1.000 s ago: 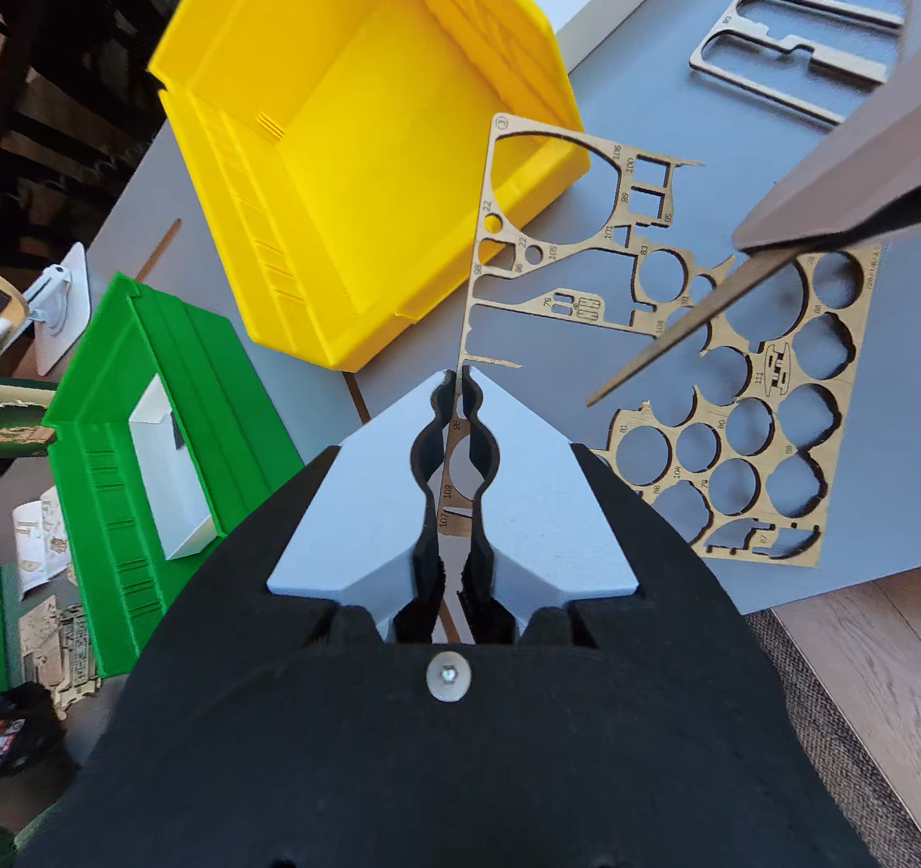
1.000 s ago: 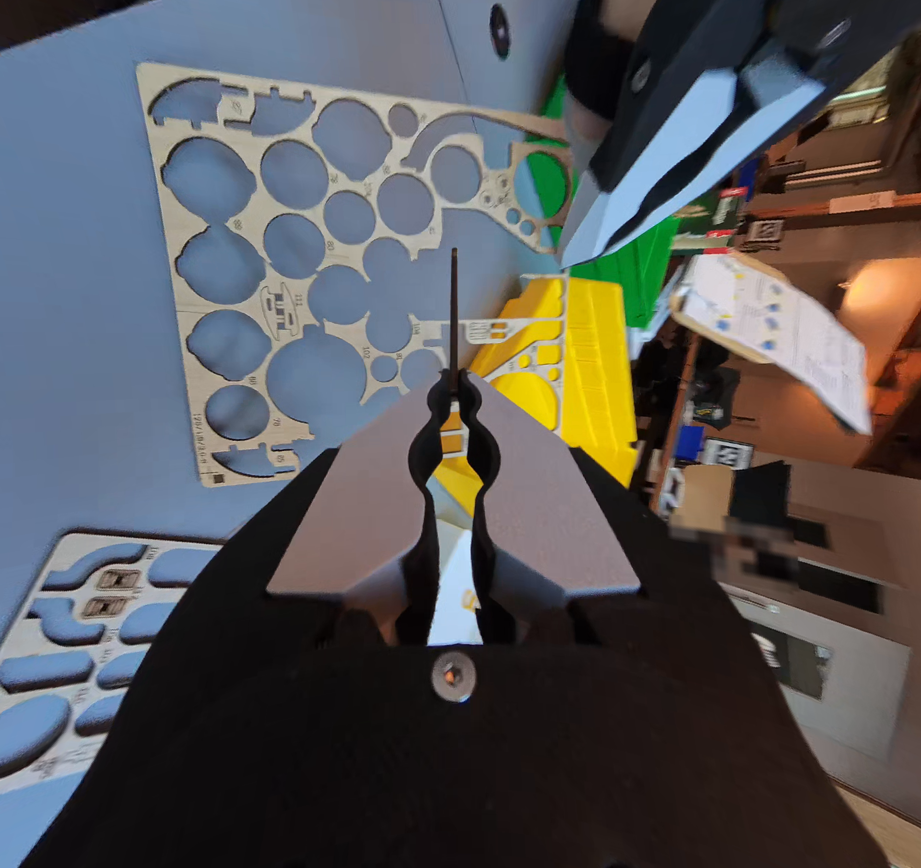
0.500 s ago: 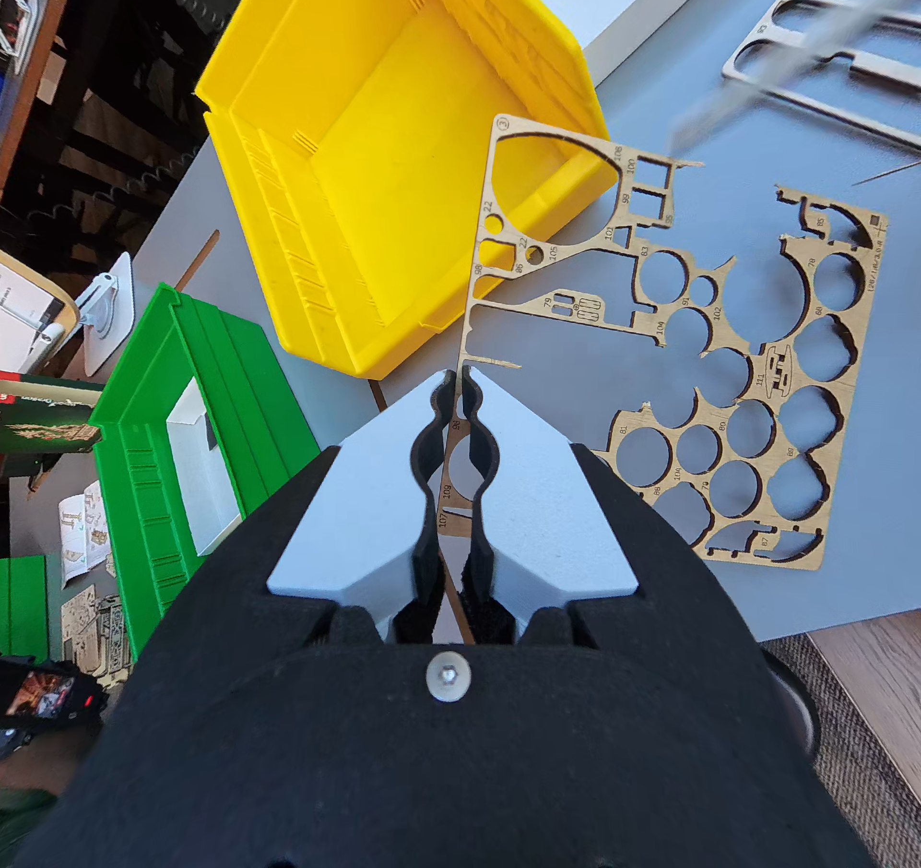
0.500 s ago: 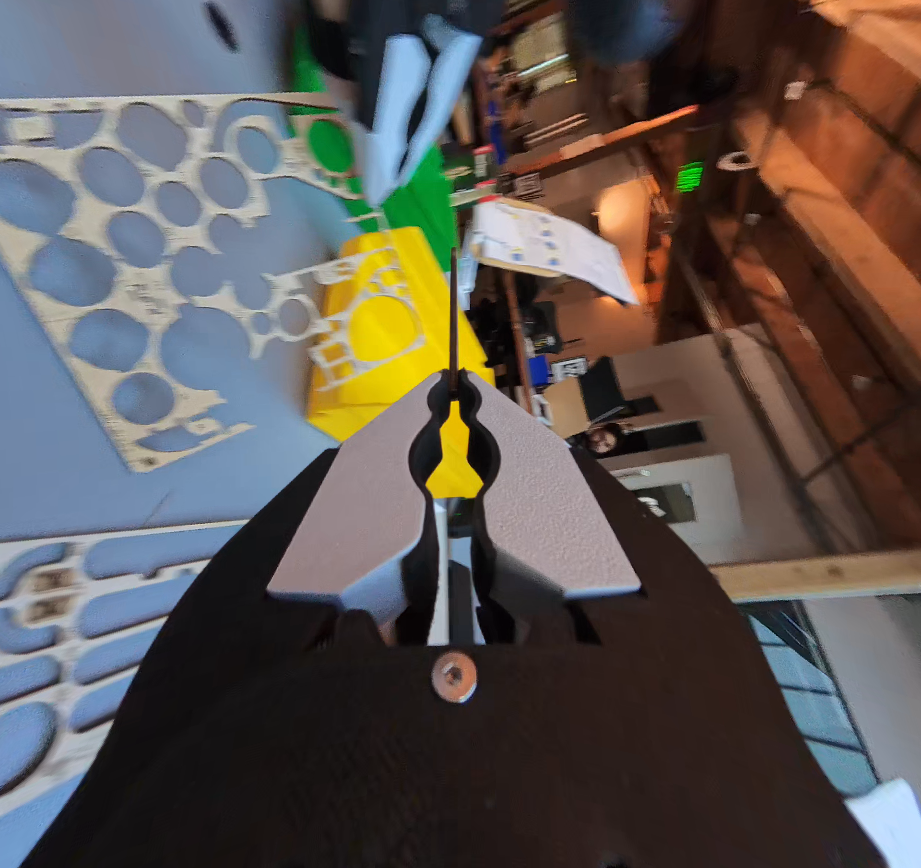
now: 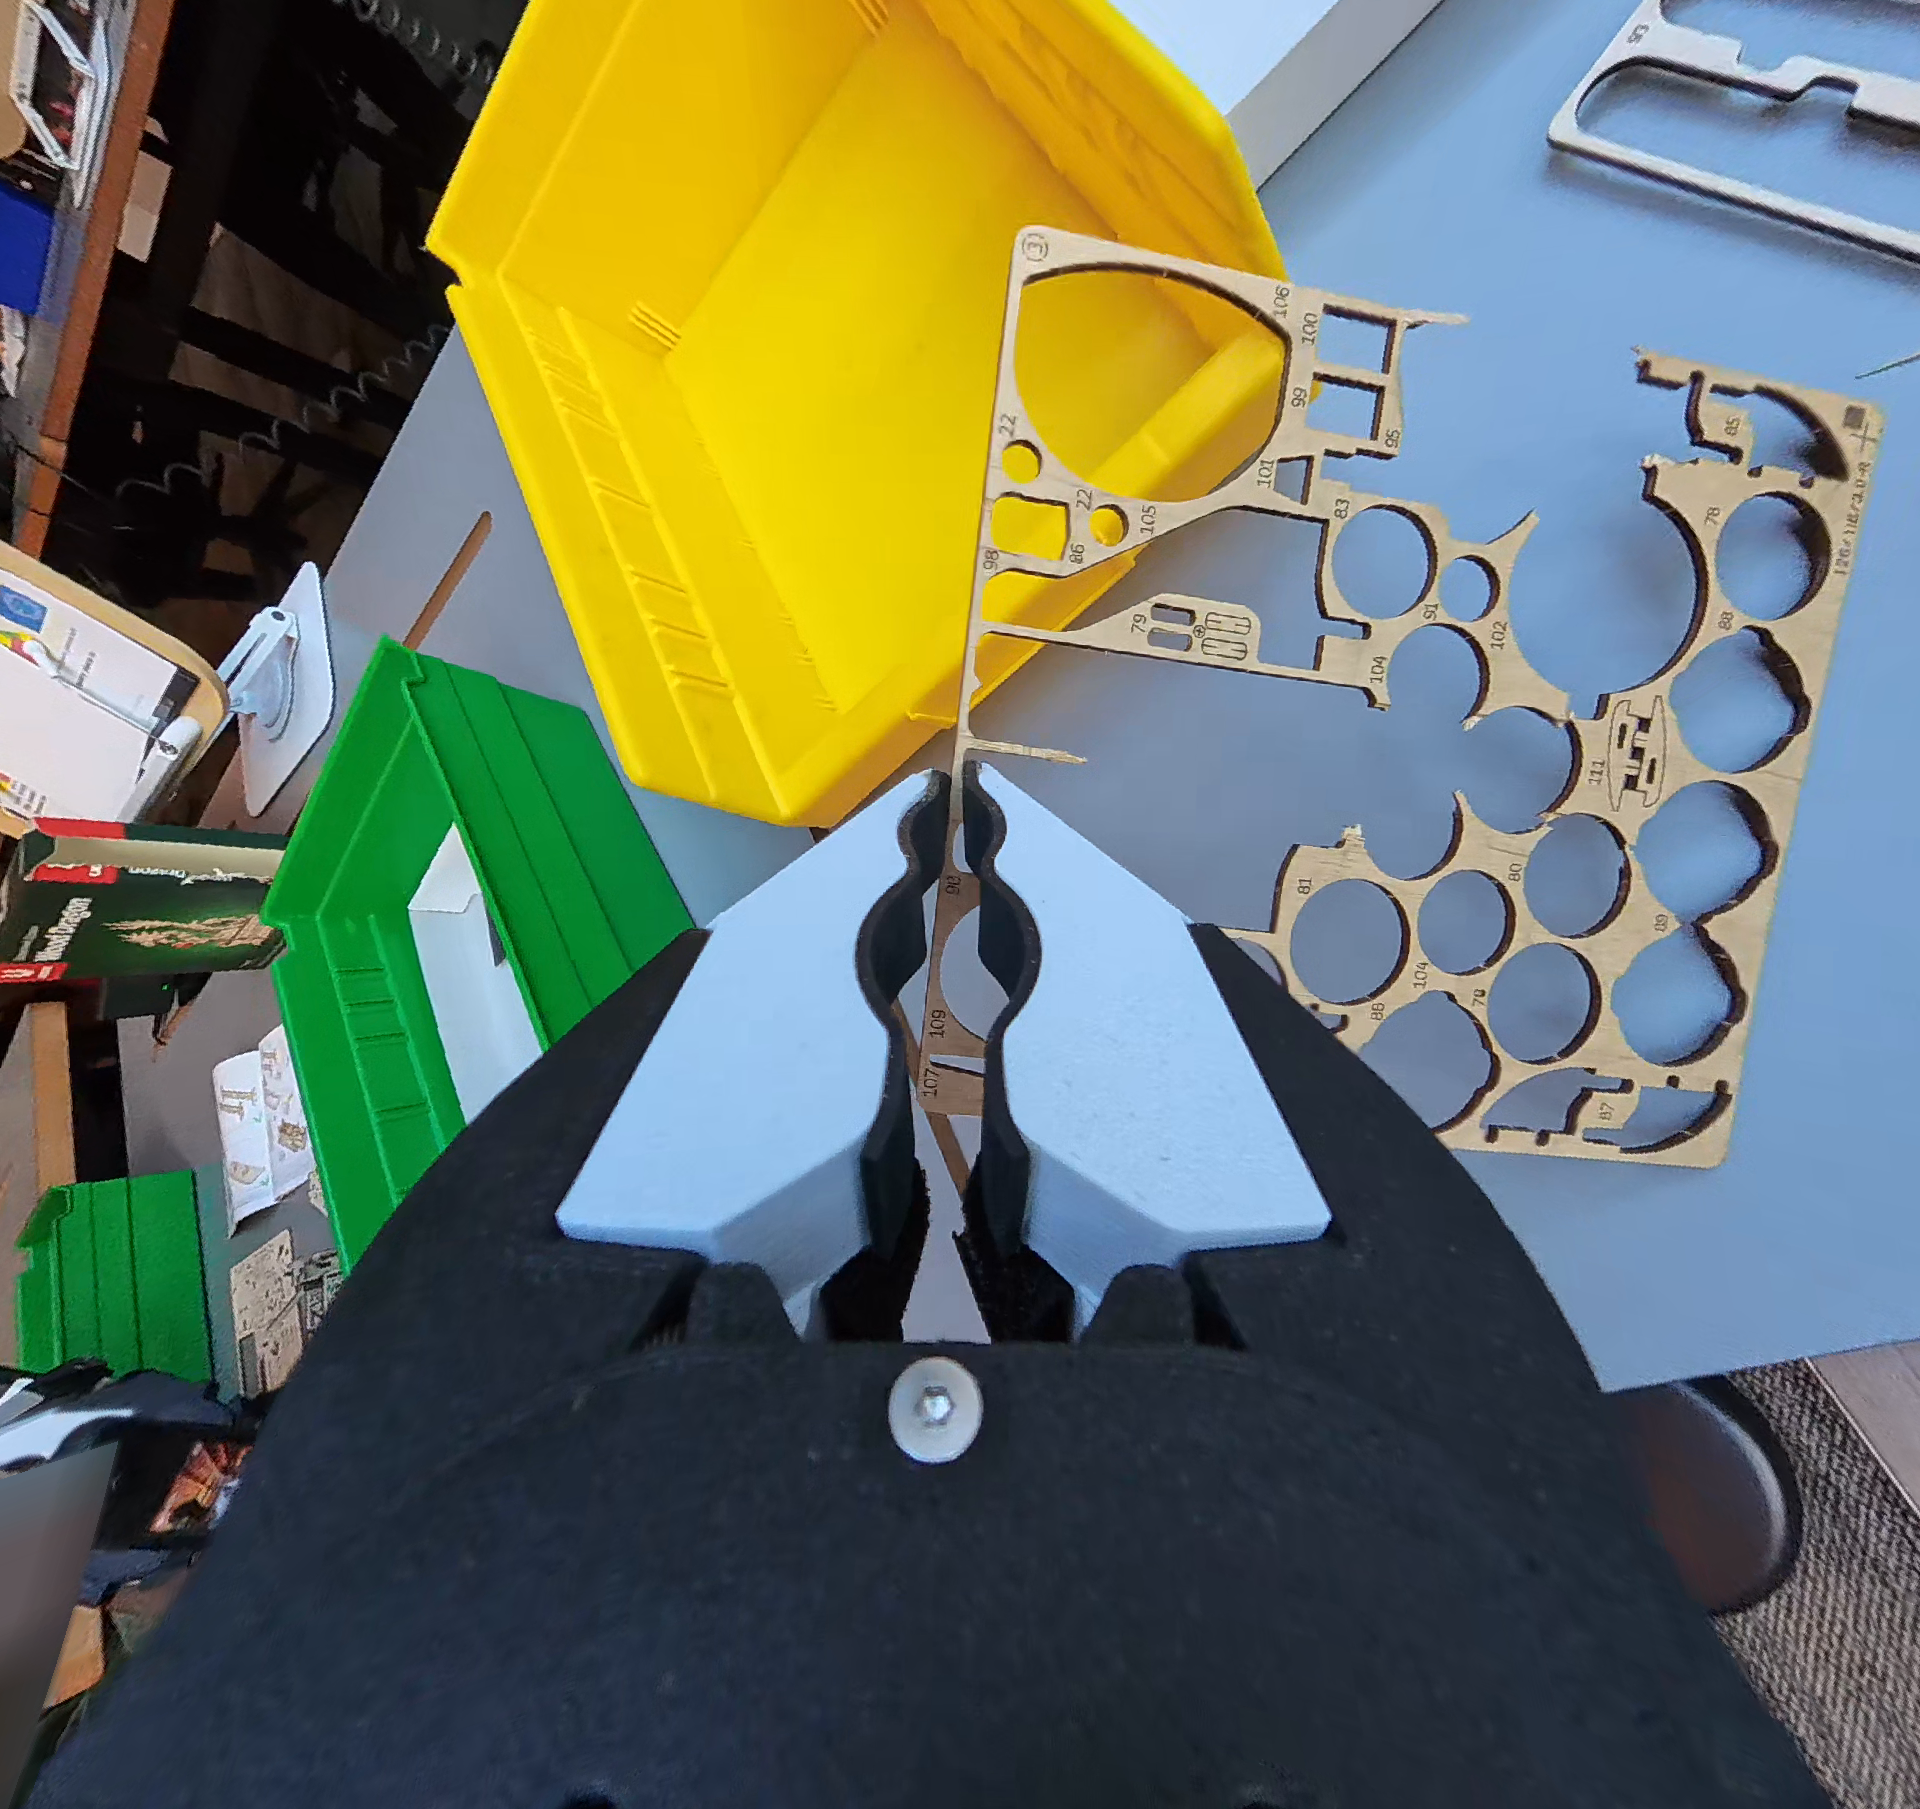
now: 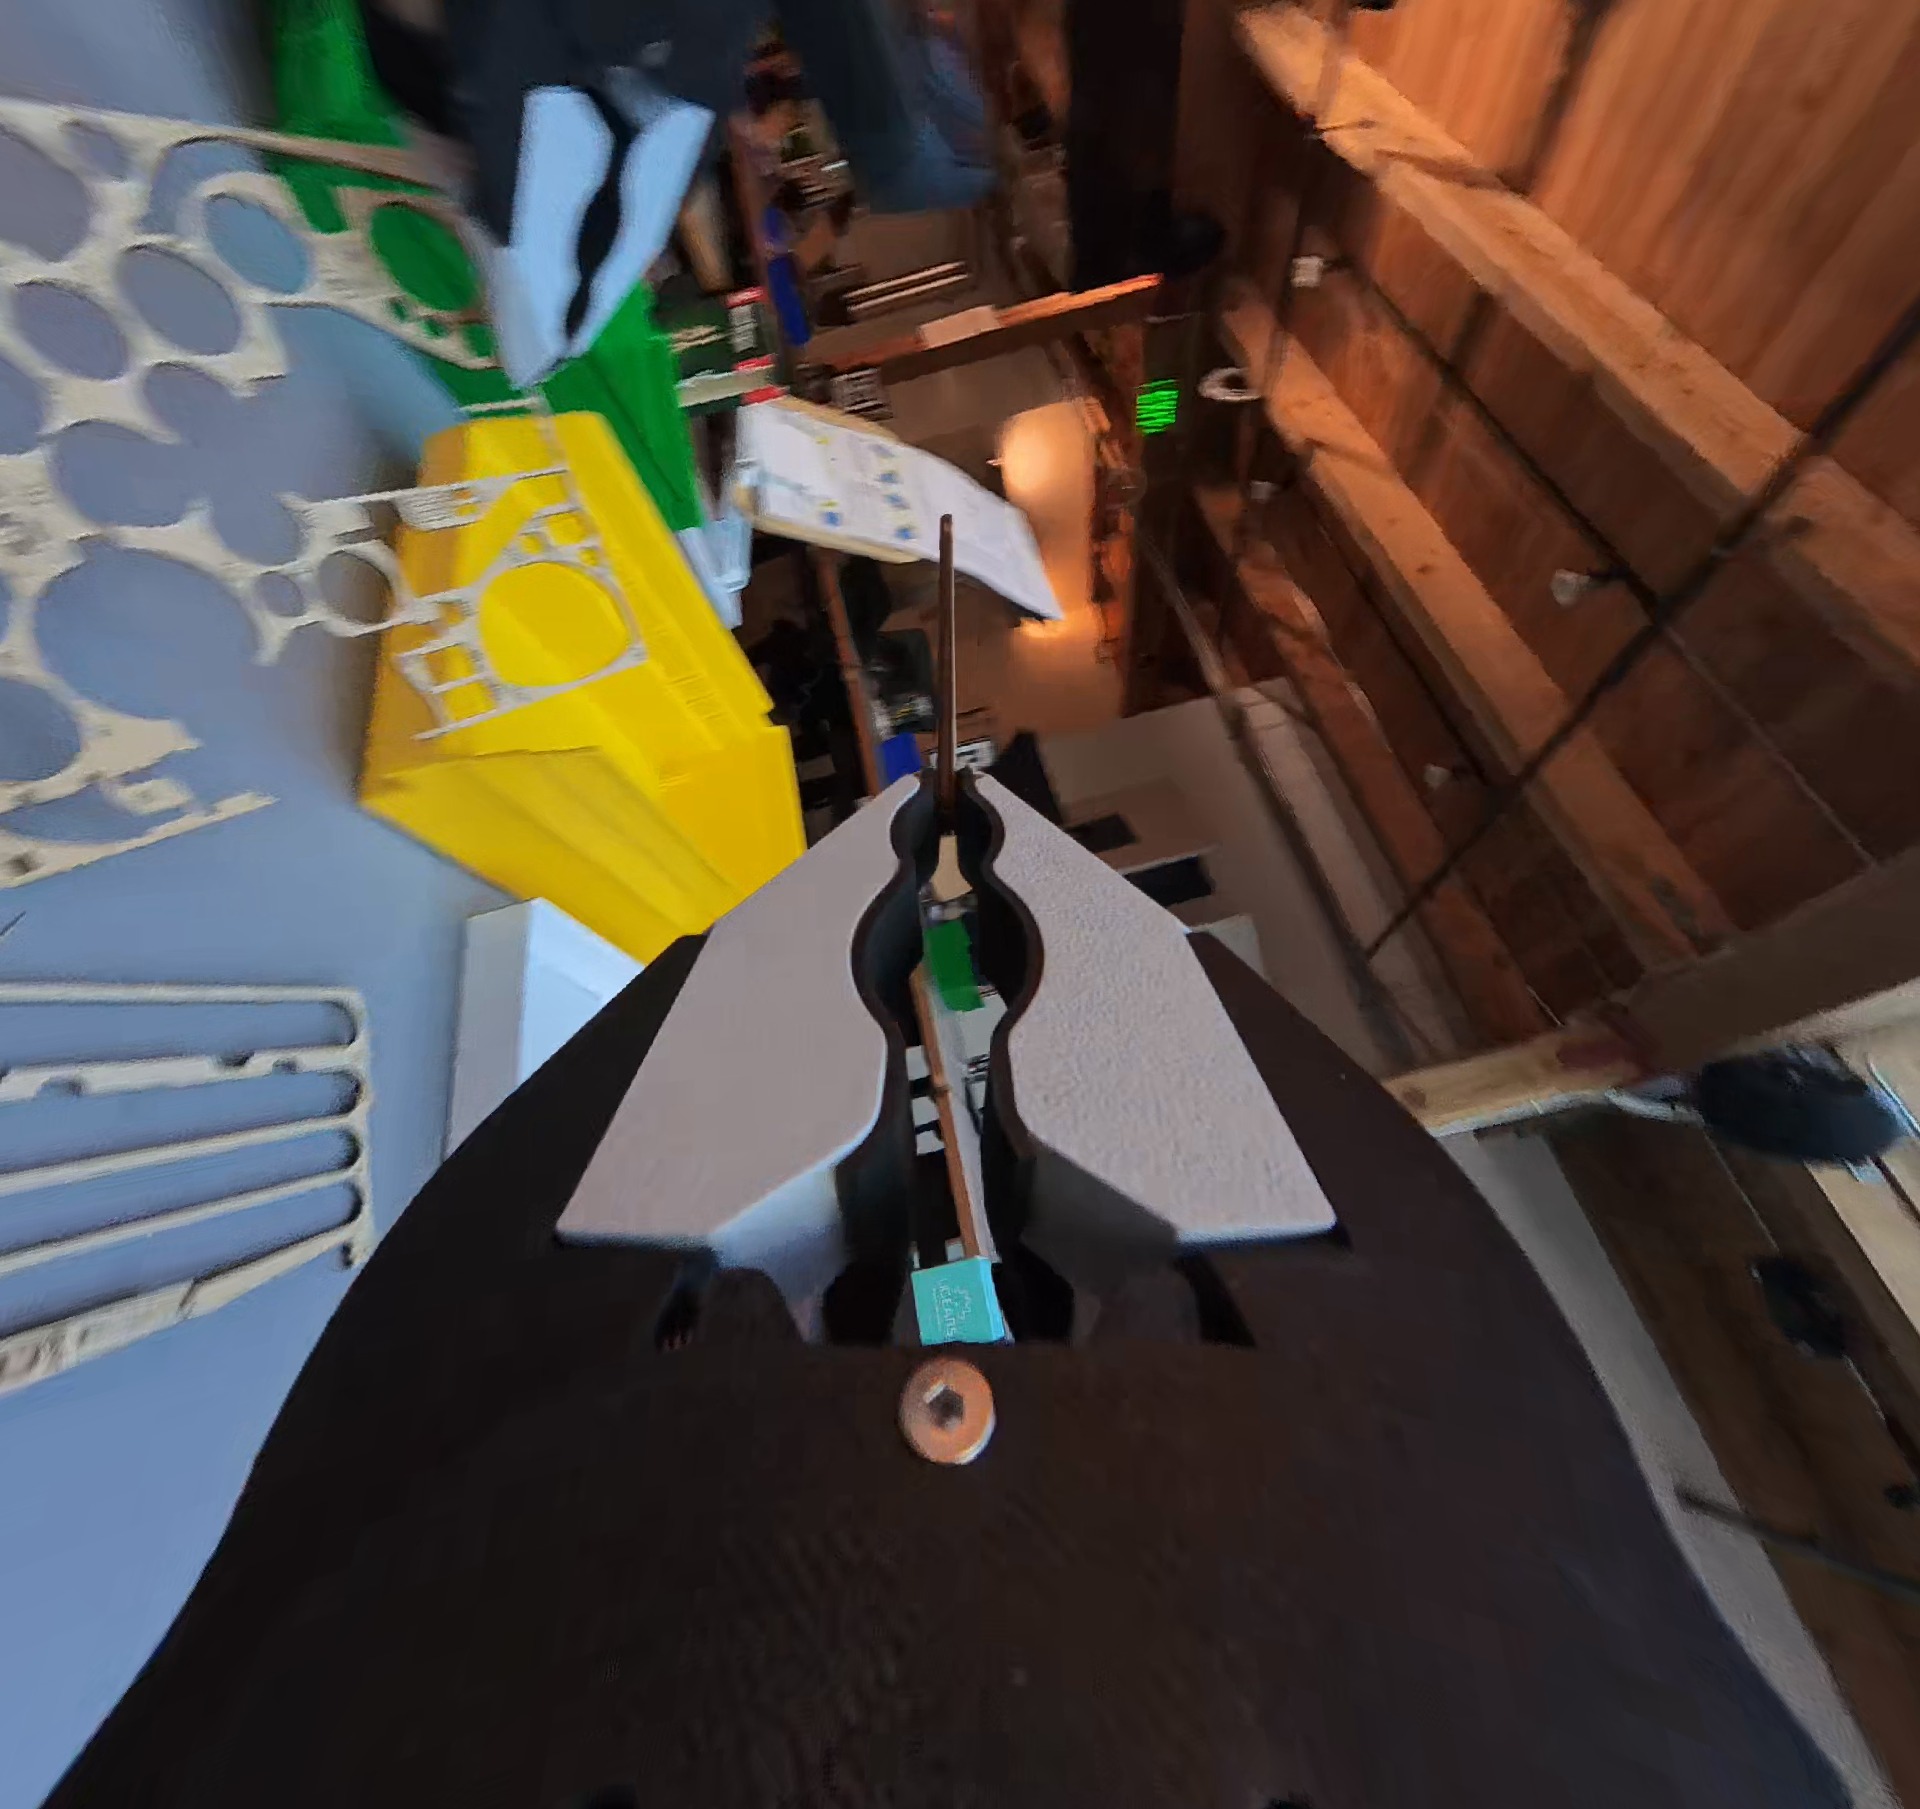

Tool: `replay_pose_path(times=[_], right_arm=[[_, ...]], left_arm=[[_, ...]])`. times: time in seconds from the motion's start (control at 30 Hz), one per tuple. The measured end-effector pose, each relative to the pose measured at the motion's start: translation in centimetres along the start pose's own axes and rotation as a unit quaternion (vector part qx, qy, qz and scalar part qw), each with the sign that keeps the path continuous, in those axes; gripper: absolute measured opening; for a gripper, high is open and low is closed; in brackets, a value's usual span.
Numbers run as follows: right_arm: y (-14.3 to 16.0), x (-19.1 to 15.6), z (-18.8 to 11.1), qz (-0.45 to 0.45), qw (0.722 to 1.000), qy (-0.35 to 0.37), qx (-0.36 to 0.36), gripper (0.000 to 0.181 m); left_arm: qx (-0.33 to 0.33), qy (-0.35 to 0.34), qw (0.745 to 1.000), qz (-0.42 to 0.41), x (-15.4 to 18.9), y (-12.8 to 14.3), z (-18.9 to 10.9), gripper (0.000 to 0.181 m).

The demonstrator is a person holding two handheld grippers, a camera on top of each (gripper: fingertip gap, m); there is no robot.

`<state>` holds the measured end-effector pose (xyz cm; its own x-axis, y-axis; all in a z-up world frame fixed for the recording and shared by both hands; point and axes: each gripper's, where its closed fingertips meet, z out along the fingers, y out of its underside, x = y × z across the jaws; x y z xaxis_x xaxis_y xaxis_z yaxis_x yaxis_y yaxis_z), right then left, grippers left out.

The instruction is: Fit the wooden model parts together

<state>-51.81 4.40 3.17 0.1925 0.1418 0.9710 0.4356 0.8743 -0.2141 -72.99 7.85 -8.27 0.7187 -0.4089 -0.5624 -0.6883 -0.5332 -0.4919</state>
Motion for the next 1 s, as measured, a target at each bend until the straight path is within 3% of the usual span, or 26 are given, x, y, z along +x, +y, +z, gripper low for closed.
replay_pose_path(times=[0.1, 0.13, 0.2, 0.23, 0.27, 0.33, 0.37, 0.47, 0.63, 0.7, 0.8, 0.87, 0.93, 1.0], right_arm=[[-0.7, -1.7, 3.5, -0.097, 0.976, -0.193, -0.012, 0.000], [-1.1, -2.7, 4.2, -0.141, 0.939, -0.314, 0.006, 0.001], [-0.4, -3.0, 3.2, -0.217, 0.804, -0.554, 0.009, 0.001], [-0.3, -1.7, 3.4, -0.206, 0.753, -0.625, -0.022, 0.000], [-0.5, -0.4, 4.0, -0.174, 0.718, -0.671, -0.065, 0.000], [0.9, 1.4, 5.4, -0.190, 0.682, -0.691, -0.147, 0.001], [1.2, 1.6, 6.0, -0.212, 0.686, -0.679, -0.151, 0.001], [-0.3, -0.5, 5.1, -0.166, 0.697, -0.688, -0.114, 0.001], [1.7, -4.3, 3.0, -0.141, 0.720, -0.672, -0.107, 0.001], [2.0, -5.9, 2.4, -0.104, 0.763, -0.631, -0.095, 0.001], [1.2, -7.6, 2.0, -0.006, 0.853, -0.519, -0.056, 0.001], [0.1, -8.9, 1.6, 0.062, 0.896, -0.439, -0.022, 0.000], [-1.0, -9.7, 2.8, 0.064, 0.939, -0.338, 0.005, 0.000], [-2.0, -10.5, 4.8, 0.033, 0.961, -0.274, -0.011, 0.000]], left_arm=[[0.006, 0.005, 1.000, -0.002, 0.2, -0.2, 0.0, 0.001], [0.006, 0.003, 1.000, -0.003, 0.1, -0.2, 0.0, 0.001], [0.002, 0.004, 1.000, -0.011, -0.1, 0.2, 0.2, 0.001], [0.000, 0.005, 1.000, -0.017, -0.1, 0.4, 0.3, 0.001], [-0.001, 0.007, 1.000, -0.022, -0.1, 0.6, 0.4, 0.000], [0.001, 0.010, 0.999, -0.033, -0.1, 0.8, 0.6, 0.000], [0.002, 0.012, 0.999, -0.035, -0.1, 0.9, 0.7, 0.000], [0.006, 0.011, 0.999, -0.036, -0.3, 0.9, 0.6, 0.000], [0.008, 0.010, 0.999, -0.030, -0.3, 1.0, 0.4, 0.000], [0.016, 0.010, 0.999, -0.032, -0.3, 1.0, 0.3, 0.001], [0.025, 0.015, 0.999, -0.040, 0.0, 1.0, 0.4, 0.001], [0.024, 0.025, 0.998, -0.046, 0.4, 1.3, 0.8, 0.001], [0.014, 0.027, 0.999, -0.044, 0.5, 1.6, 1.1, 0.001], [0.005, 0.026, 0.999, -0.040, 0.4, 1.6, 1.0, 0.001]])
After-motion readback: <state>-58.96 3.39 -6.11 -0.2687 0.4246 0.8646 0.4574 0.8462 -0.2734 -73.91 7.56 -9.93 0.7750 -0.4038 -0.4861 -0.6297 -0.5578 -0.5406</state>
